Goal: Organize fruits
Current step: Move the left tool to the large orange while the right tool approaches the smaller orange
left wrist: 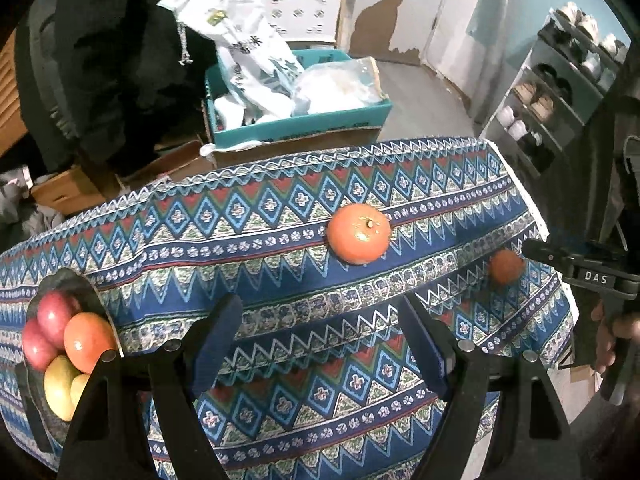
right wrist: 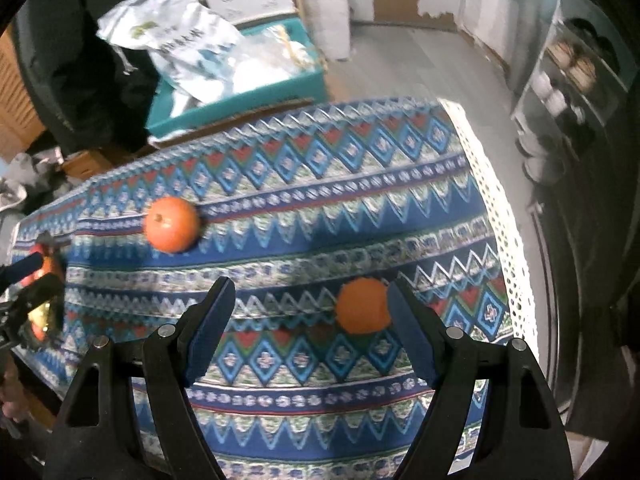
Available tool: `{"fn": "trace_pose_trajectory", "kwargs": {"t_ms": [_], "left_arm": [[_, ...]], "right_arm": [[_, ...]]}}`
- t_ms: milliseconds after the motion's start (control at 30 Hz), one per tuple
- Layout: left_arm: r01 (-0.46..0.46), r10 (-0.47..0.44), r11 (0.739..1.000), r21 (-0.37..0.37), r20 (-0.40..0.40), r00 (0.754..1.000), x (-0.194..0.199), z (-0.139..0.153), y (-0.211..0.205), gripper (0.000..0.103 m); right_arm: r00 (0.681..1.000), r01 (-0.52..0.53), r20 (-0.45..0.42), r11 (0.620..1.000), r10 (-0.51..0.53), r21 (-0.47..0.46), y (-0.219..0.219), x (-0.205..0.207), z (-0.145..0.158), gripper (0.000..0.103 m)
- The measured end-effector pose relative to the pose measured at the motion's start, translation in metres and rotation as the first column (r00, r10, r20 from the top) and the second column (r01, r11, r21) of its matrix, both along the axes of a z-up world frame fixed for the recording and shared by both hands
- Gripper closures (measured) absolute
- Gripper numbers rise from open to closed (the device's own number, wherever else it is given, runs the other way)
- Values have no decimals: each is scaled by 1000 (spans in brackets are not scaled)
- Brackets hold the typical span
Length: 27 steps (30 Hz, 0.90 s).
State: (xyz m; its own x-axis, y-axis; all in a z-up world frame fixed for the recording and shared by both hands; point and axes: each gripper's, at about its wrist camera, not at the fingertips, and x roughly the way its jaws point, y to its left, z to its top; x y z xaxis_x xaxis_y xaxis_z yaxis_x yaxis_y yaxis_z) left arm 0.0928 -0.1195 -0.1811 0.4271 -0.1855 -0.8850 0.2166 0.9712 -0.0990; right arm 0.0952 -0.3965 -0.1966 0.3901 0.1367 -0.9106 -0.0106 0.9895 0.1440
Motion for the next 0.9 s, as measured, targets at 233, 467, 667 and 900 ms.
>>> {"fn": "trace_pose_trajectory", "kwargs": {"t_ms": [233, 467, 667, 900], "left_arm": [[10, -11, 1000, -13, -64, 998, 10, -21, -11, 21], [32, -30, 999, 14, -88, 996, 13, -38, -20, 21], [27, -28, 1000, -10, -109, 994, 20, -46, -23, 21], [21, -22, 1000, -8, -125, 992, 25, -50, -25, 21]], "right_arm": [[995, 15, -97, 999, -19, -43, -11, 10, -38, 24], [985, 39, -165, 999, -42, -20, -22, 15, -68, 25], [986, 27, -167, 1000, -27, -1, -20, 18, -74, 29], [978, 51, -200, 998, -56, -29, -23, 17, -90, 49]]}}
